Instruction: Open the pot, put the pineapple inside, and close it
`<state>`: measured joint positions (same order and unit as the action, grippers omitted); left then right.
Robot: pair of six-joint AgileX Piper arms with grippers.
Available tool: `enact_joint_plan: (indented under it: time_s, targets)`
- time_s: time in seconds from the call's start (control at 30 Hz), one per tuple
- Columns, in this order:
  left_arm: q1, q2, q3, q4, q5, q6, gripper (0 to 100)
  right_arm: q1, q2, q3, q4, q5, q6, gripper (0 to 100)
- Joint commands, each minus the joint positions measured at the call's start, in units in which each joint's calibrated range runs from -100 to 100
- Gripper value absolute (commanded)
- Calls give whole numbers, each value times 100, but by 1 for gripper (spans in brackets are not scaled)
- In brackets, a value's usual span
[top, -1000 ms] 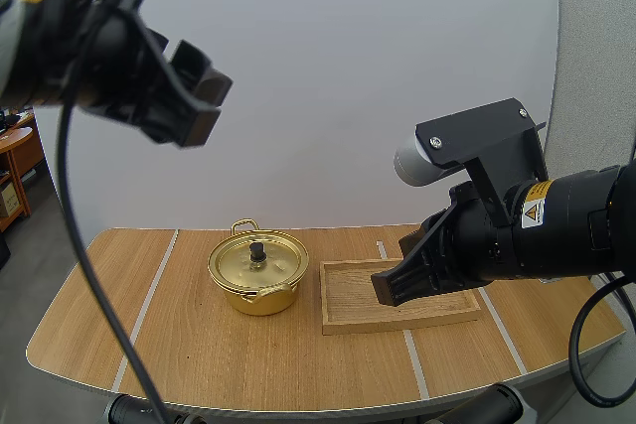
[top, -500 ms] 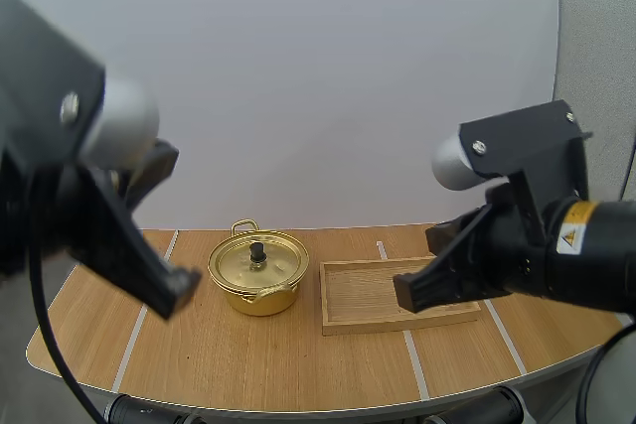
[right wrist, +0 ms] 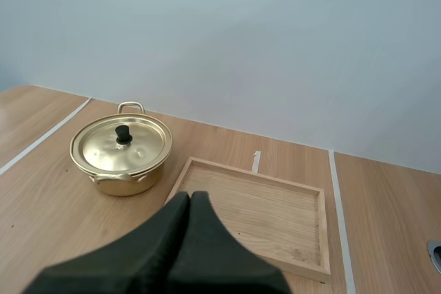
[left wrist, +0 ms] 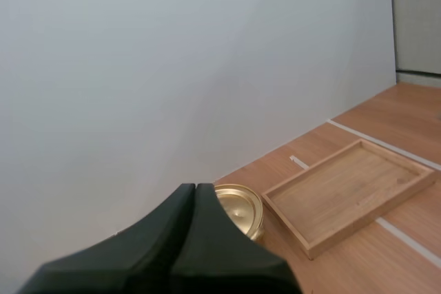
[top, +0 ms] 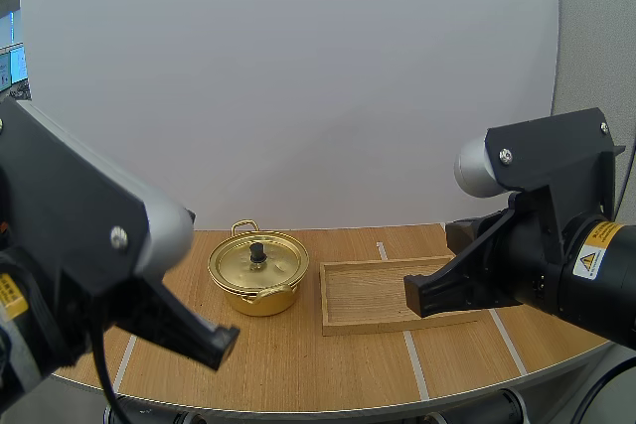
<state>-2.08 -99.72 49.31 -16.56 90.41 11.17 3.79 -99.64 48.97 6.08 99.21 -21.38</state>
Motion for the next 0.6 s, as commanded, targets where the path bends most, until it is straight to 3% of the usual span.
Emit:
enact_joint_plan:
  time_s: [0.0,0.23,0.4,0.57]
  targets:
    - [25,-28,283,-43,-982,-298,0,-29,-36,58,88,-646,9,0]
    - [33,-28,990,343,-2224,-1083,0,-29,-36,760,39,-1989,9,0]
    - [90,-28,1520,1585,-3807,-2558,0,-29,-36,1309,-129,-3433,9,0]
    - [90,-28,2198,2165,-5160,-2733,0,-29,-36,1906,-129,-4652,9,0]
